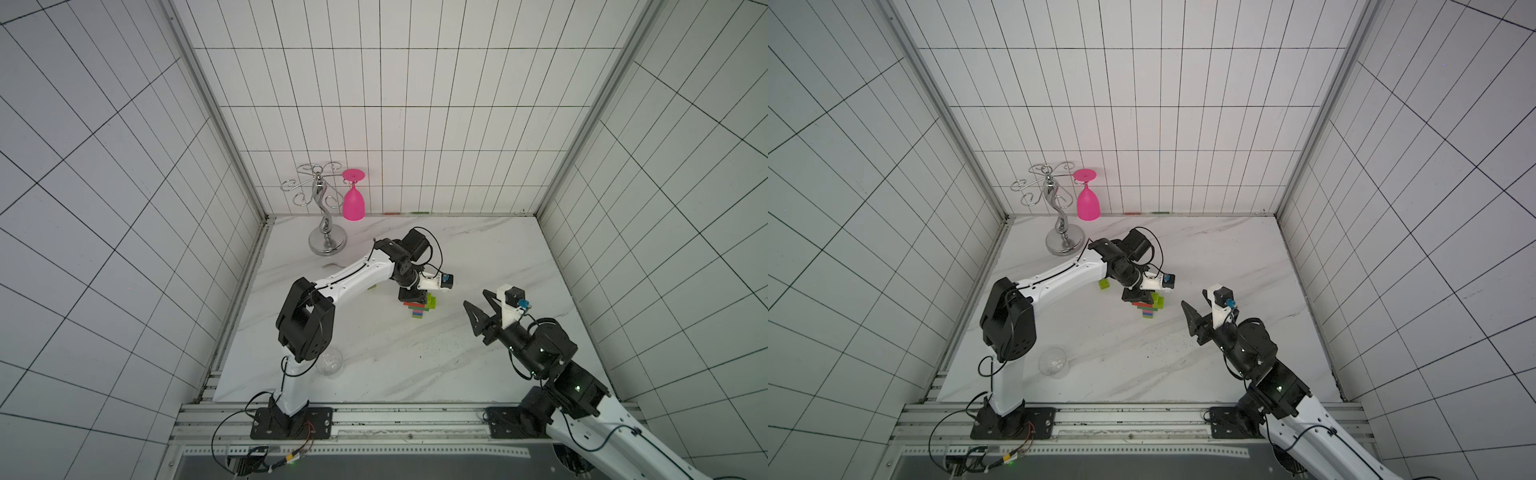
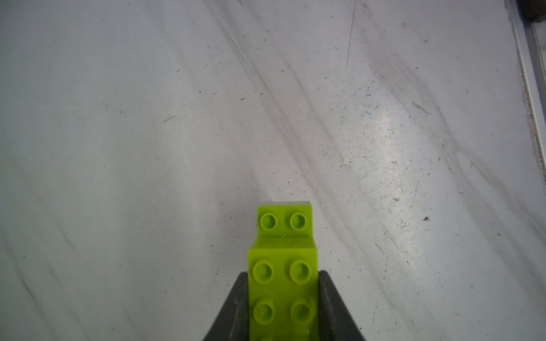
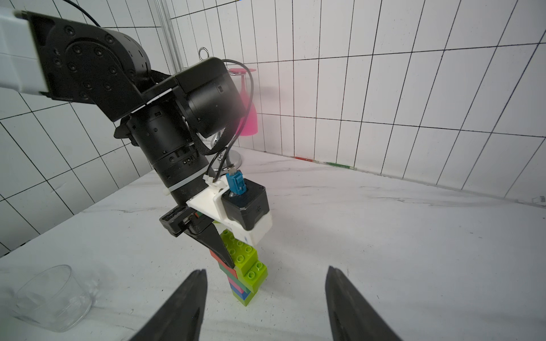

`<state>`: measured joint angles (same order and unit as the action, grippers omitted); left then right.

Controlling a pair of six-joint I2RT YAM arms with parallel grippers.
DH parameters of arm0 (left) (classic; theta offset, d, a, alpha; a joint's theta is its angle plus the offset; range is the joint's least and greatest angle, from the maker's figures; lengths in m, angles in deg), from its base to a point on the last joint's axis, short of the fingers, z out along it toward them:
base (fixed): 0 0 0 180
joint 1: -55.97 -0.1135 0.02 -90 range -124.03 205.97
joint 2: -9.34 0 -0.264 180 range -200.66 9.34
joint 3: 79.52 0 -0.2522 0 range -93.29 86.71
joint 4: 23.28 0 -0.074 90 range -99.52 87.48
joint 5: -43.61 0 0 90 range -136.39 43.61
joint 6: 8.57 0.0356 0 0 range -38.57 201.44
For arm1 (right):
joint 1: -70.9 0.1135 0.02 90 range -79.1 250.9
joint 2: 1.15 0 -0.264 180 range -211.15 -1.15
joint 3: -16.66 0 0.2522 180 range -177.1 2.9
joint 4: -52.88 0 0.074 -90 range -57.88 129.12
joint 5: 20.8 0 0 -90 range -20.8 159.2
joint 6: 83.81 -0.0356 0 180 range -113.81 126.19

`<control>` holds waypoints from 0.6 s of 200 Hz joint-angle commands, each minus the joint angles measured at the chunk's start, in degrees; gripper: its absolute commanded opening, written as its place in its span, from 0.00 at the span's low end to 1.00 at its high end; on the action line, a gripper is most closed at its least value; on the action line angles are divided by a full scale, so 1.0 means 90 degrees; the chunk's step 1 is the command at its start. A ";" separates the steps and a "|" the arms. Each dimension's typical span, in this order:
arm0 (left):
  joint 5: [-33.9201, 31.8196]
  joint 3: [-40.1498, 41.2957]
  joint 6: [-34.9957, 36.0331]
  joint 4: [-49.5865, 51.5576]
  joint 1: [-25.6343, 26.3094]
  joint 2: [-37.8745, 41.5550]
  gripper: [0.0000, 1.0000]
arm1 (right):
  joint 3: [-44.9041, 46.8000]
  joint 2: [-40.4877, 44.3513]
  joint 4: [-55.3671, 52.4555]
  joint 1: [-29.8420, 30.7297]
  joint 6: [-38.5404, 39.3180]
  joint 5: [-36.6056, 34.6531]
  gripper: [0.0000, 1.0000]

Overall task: Assemble a spoon with lego
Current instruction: Pick up the lego brick from the center of the board.

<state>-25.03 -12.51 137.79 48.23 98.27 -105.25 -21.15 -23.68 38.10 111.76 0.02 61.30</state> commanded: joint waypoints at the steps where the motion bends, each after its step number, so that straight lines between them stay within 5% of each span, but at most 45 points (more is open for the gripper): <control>1: -0.0149 0.0176 -0.0061 0.0483 0.0016 -0.0325 0.17 | 0.0113 0.0070 0.0095 -0.0046 0.0001 0.0033 0.67; 120: -0.0589 0.0180 -0.0635 0.1055 0.0142 -0.1075 0.15 | 0.0114 0.0242 0.0006 -0.0041 0.0002 -0.0142 0.67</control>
<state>-25.35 -14.78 134.16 50.20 98.75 -107.15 -21.15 -22.19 38.08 111.76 0.02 60.97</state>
